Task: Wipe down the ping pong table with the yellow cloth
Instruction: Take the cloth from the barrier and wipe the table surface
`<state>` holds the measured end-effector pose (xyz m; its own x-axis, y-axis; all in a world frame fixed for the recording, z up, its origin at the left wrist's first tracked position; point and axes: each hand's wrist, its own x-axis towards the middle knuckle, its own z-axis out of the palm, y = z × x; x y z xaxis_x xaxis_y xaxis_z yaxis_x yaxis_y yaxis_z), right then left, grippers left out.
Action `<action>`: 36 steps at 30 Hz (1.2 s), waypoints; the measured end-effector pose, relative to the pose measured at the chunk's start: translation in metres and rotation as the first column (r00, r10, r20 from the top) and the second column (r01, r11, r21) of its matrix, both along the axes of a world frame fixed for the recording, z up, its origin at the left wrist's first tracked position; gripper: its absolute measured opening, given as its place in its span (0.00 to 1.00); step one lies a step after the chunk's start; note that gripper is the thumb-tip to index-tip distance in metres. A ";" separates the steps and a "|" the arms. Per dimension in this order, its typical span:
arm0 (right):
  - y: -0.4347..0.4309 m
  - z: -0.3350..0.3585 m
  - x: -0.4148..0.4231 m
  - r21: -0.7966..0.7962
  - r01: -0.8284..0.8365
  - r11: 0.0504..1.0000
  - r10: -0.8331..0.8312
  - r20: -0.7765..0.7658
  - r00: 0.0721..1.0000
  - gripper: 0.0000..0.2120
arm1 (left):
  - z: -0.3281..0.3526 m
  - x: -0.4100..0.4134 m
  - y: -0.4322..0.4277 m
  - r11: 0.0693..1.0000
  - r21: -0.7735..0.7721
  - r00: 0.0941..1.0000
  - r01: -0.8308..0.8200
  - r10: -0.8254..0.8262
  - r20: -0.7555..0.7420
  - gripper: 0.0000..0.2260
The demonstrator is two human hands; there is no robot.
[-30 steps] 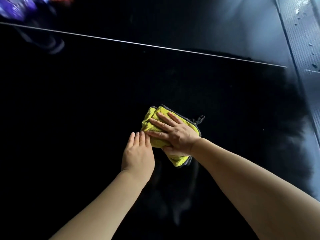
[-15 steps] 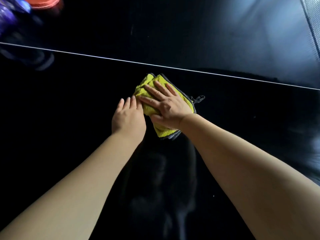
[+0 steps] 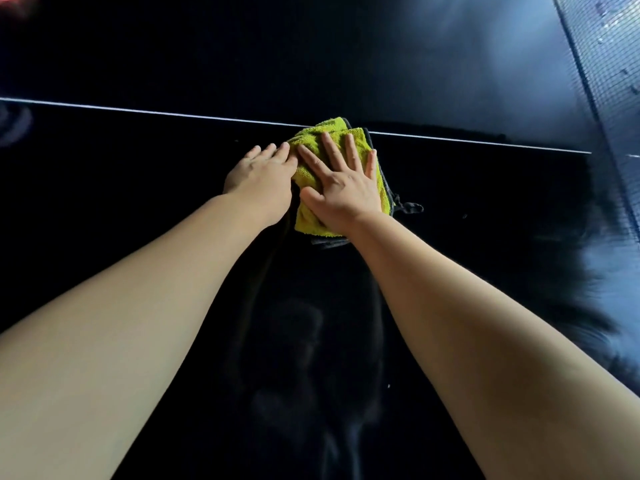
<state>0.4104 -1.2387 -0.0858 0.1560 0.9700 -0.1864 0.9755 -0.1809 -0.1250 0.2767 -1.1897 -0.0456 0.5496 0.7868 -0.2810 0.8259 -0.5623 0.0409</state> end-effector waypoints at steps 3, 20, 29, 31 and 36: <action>-0.028 0.000 0.011 0.009 0.051 0.999 -0.051 -0.002 0.999 0.32 | 0.004 0.012 -0.020 0.998 -0.017 0.998 0.054 -0.053 0.036 0.25; -0.241 0.015 -0.035 -0.024 0.218 0.976 -0.218 -0.027 0.976 0.34 | 0.009 -0.018 -0.205 0.959 -0.065 0.961 0.275 -0.275 0.000 0.25; -0.383 0.020 -0.100 -0.058 0.247 0.967 -0.250 -0.063 0.966 0.36 | 0.016 -0.076 -0.342 0.941 -0.072 0.940 0.330 -0.334 -0.063 0.24; -0.415 0.022 -0.113 -0.069 0.233 0.970 -0.238 -0.071 0.969 0.36 | 0.018 -0.091 -0.374 0.943 -0.081 0.943 0.324 -0.329 -0.052 0.24; -0.491 0.026 -0.137 -0.090 0.174 0.981 -0.181 -0.066 0.981 0.36 | 0.020 -0.121 -0.454 0.954 -0.077 0.956 0.289 -0.292 -0.035 0.24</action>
